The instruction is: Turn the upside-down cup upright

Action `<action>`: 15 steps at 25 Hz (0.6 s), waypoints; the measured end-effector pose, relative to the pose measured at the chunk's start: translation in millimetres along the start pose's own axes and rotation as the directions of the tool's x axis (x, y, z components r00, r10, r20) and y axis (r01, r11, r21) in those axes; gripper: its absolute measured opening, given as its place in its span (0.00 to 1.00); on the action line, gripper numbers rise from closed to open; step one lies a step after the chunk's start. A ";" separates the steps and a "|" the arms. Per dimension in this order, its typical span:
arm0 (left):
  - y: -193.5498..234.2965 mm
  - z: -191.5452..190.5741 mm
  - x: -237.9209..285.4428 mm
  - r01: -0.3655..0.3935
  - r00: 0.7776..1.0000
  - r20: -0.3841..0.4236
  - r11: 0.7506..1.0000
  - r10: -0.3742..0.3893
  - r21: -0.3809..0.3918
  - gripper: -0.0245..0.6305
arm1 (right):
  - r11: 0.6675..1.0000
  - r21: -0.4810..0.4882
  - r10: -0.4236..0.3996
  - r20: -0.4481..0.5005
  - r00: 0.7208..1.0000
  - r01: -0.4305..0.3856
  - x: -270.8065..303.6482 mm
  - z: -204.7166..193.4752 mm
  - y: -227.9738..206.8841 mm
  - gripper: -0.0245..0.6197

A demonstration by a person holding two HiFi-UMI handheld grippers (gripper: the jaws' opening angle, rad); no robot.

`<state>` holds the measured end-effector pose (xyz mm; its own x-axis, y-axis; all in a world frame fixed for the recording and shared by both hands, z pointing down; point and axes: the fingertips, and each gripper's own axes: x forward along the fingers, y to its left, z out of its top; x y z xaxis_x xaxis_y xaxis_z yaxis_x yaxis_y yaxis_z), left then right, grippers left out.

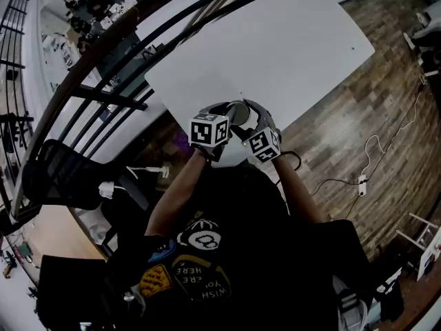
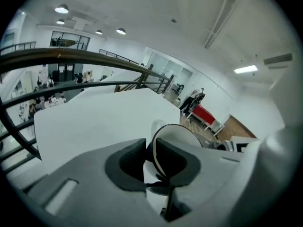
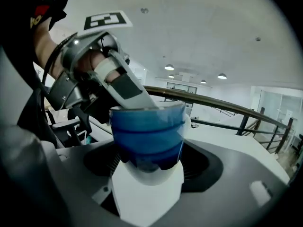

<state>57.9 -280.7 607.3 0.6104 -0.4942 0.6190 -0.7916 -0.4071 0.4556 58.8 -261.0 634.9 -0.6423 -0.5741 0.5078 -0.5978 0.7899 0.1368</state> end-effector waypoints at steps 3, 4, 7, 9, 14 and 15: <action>13.3 9.5 -10.9 0.018 0.999 0.043 0.996 -0.015 -0.090 0.14 | 0.988 0.149 0.020 0.088 0.996 -0.033 -6.6 2.4 -0.9 0.62; 17.0 15.4 -15.5 0.023 0.997 0.070 0.994 -0.015 -0.110 0.14 | 0.967 0.250 0.027 0.123 0.992 -0.057 -11.1 1.3 -3.4 0.62; 25.6 33.8 -26.7 0.025 0.989 0.149 0.990 -0.003 -0.142 0.14 | 0.731 0.642 0.053 0.283 0.958 -0.231 -23.6 0.8 -16.3 0.61; 31.2 41.8 -32.4 0.012 0.983 0.185 0.989 0.016 -0.148 0.14 | 0.447 0.799 0.026 0.437 0.899 -0.401 -28.0 5.5 -25.3 0.53; 27.7 49.2 -37.9 0.016 0.965 0.263 0.992 0.018 -0.128 0.14 | -0.170 0.720 -0.200 0.643 0.739 -0.673 -25.7 4.9 -46.1 0.50; 23.6 50.4 -39.1 0.023 0.958 0.286 0.994 0.009 -0.107 0.14 | -0.270 0.653 -0.259 0.659 0.707 -0.708 -23.8 6.1 -51.0 0.51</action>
<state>16.7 -309.7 561.6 0.5855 -0.6966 0.4146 -0.7759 -0.3335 0.5355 101.6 -289.0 610.6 -0.6151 -0.7520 -0.2368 0.3025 0.0522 -0.9517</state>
